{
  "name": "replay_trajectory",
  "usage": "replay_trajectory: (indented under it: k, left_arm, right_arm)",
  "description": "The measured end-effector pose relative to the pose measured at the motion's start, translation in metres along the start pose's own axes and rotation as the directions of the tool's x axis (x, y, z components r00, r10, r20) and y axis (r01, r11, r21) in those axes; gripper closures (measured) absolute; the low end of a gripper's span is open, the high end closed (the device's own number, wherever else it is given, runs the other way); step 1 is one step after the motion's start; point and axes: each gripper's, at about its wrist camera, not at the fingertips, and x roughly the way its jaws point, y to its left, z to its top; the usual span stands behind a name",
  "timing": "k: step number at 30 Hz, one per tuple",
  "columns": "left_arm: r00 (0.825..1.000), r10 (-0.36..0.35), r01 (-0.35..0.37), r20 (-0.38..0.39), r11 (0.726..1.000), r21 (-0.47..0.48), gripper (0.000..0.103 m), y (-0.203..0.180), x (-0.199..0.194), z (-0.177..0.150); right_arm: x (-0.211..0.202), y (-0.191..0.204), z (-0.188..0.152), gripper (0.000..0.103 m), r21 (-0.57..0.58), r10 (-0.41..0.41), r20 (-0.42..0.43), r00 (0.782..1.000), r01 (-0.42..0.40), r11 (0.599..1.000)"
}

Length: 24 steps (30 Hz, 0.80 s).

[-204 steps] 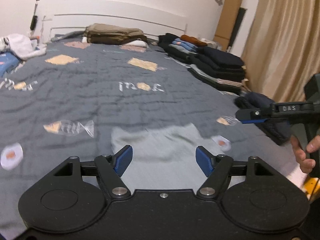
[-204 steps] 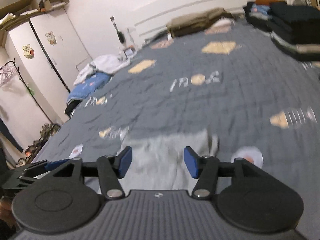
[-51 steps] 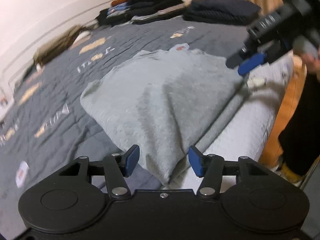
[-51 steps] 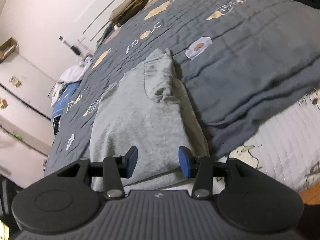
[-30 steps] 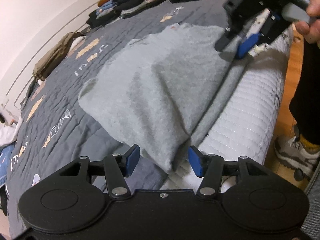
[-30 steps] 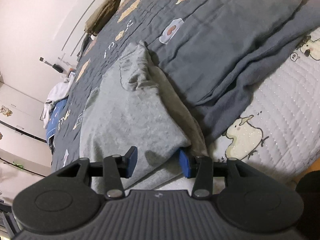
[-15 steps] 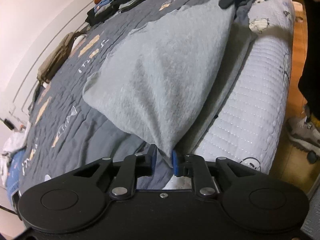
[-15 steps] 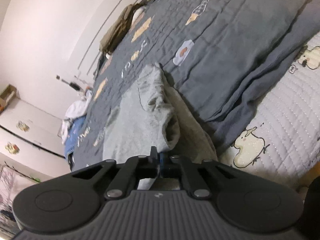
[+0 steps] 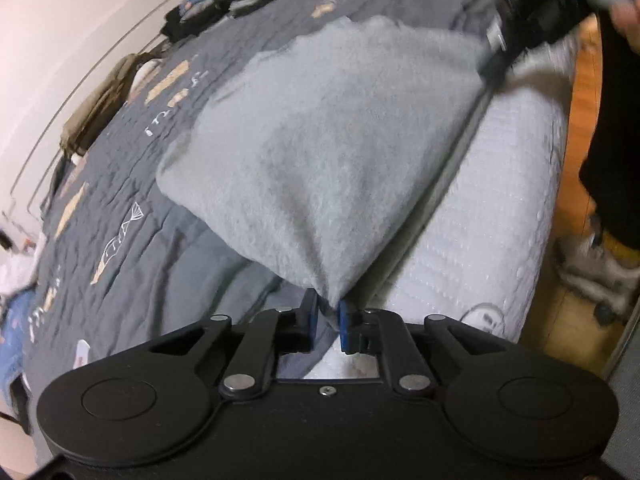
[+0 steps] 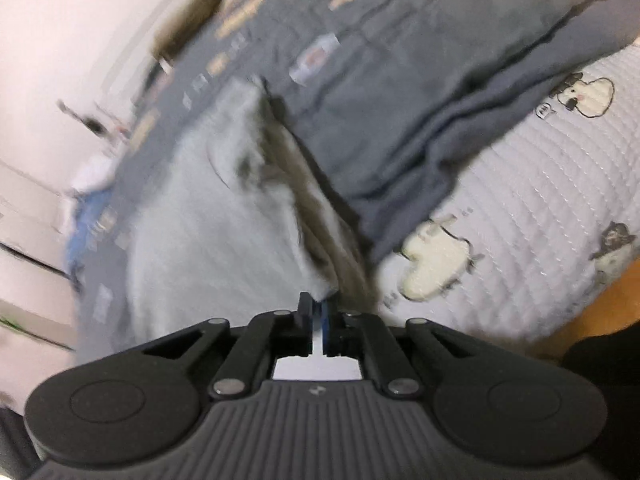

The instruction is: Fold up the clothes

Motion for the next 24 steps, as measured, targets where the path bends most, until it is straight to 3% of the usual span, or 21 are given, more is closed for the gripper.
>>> replay_trajectory:
  k: [2, 3, 4, 8, 11, 13, 15, 18, 21, 24]
  left_arm:
    - [0.997, -0.064, 0.069, 0.047, 0.991, -0.114, 0.075, 0.016, -0.011, 0.002]
    - [0.993, -0.086, 0.099, 0.078, 0.980, -0.173, 0.060, 0.024, -0.016, 0.003]
    - [0.988, -0.100, 0.125, 0.115, 0.965, -0.231, 0.054, 0.032, -0.021, 0.004]
    - [0.963, -0.138, 0.228, 0.230, 0.870, -0.436, 0.054, 0.063, -0.032, 0.006]
    - [0.956, -0.144, 0.262, 0.256, 0.812, -0.521, 0.053, 0.075, -0.031, 0.007]
    - [0.959, -0.144, 0.259, 0.243, 0.790, -0.556, 0.050, 0.079, -0.026, 0.007]
    - [0.966, -0.153, 0.249, 0.207, 0.759, -0.602, 0.050, 0.083, -0.016, 0.005]
    - [0.975, -0.177, 0.223, 0.137, 0.714, -0.664, 0.050, 0.089, -0.004, -0.004]
    - [0.965, -0.237, 0.238, 0.109, 0.628, -0.741, 0.050, 0.098, 0.007, -0.018]
    - [0.946, -0.307, 0.264, 0.102, 0.549, -0.793, 0.052, 0.105, 0.020, -0.029]
  right_arm:
    - [-0.002, 0.003, 0.001, 0.097, -0.032, -0.033, 0.006, 0.999, 0.033, 0.999]
    - [-0.004, 0.004, 0.001, 0.096, -0.039, -0.043, 0.018, 0.999, 0.043, 0.998]
    - [-0.007, 0.004, 0.002, 0.096, -0.036, -0.042, 0.032, 0.999, 0.043, 0.998]
    - [-0.022, 0.005, 0.007, 0.095, -0.044, -0.021, 0.095, 0.995, 0.025, 0.999]
    - [-0.029, 0.005, 0.013, 0.093, -0.051, -0.015, 0.143, 0.990, 0.022, 0.998]
    - [-0.027, 0.006, 0.014, 0.089, -0.054, -0.015, 0.143, 0.990, 0.023, 0.998]
    - [-0.025, 0.007, 0.014, 0.075, -0.058, -0.013, 0.137, 0.991, 0.021, 0.998]
    - [-0.020, 0.009, 0.014, 0.073, -0.063, -0.010, 0.127, 0.992, 0.018, 0.998]
    - [-0.016, 0.011, 0.013, 0.063, -0.068, -0.007, 0.117, 0.993, 0.015, 0.998]
    - [-0.012, 0.013, 0.013, 0.060, -0.073, -0.004, 0.107, 0.994, 0.012, 0.997]
